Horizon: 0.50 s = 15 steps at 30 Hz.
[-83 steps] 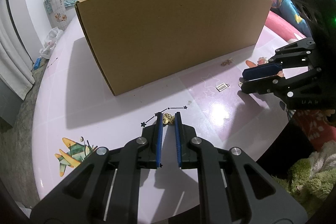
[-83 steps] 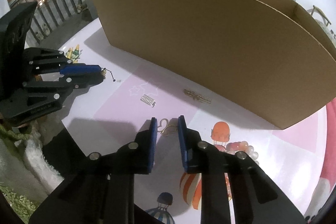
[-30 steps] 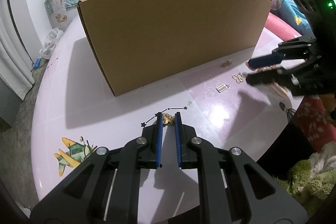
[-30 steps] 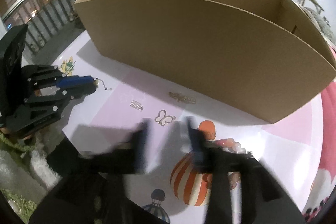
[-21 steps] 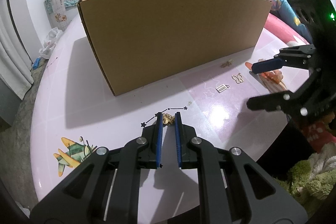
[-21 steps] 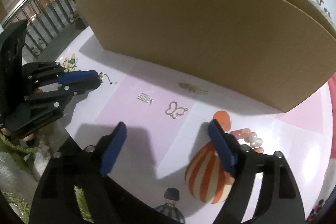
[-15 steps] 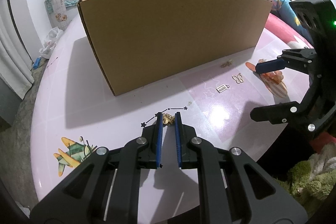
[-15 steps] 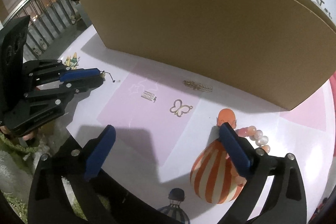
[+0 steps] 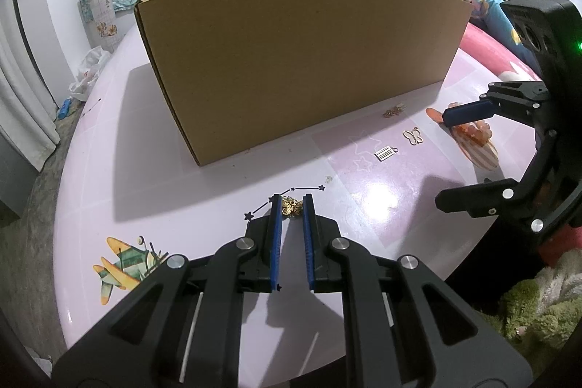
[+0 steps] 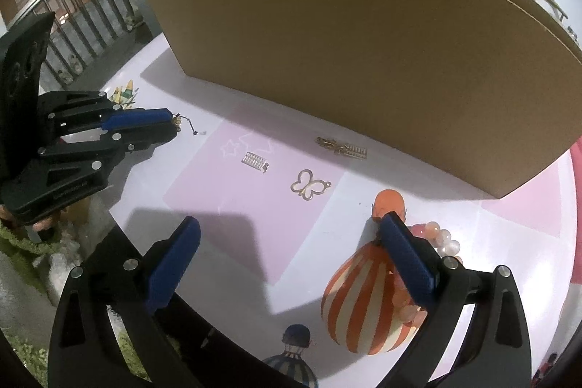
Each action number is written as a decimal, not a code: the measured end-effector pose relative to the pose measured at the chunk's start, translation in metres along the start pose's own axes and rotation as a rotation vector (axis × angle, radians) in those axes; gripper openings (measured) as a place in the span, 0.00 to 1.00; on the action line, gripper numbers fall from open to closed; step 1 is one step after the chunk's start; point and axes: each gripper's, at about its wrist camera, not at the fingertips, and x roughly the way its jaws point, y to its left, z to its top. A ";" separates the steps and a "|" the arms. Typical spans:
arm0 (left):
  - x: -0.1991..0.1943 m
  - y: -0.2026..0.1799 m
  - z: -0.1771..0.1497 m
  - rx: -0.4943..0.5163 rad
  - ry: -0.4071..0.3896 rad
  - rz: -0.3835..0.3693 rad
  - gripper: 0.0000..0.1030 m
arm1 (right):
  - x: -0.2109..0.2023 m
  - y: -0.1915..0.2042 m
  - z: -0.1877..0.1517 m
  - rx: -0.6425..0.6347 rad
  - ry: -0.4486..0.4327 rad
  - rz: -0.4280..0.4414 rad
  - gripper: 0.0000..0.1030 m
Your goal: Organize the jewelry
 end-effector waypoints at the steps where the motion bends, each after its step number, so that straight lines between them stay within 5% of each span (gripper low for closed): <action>1: 0.000 0.000 0.000 -0.001 0.000 -0.001 0.10 | 0.000 -0.001 0.000 0.001 0.001 0.010 0.94; 15: -0.001 0.004 -0.002 -0.035 -0.017 -0.009 0.10 | -0.004 -0.013 -0.001 0.058 -0.040 0.087 0.94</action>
